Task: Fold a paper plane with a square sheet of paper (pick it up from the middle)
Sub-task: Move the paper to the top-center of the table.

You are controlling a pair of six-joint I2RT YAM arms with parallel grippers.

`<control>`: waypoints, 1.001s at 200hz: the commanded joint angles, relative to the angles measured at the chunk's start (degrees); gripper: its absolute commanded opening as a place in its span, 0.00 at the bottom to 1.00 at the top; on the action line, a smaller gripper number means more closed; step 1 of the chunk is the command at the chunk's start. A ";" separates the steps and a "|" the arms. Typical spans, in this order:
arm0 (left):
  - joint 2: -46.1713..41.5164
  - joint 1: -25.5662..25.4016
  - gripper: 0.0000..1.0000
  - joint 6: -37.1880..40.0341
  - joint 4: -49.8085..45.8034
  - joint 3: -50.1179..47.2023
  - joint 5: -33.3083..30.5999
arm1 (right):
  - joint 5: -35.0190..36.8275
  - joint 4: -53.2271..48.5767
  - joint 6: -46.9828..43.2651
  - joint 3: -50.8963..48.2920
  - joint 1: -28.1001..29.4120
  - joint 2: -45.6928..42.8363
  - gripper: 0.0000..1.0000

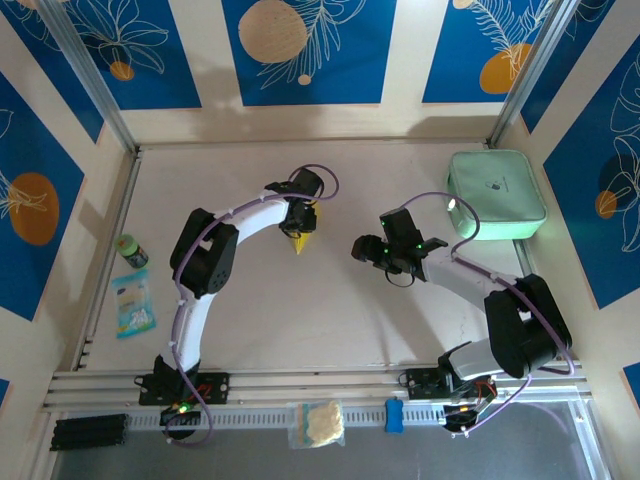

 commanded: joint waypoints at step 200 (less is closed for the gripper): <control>4.57 0.62 0.47 -2.73 -3.77 1.63 -0.07 | -1.62 0.15 -0.32 2.36 -0.24 1.97 0.67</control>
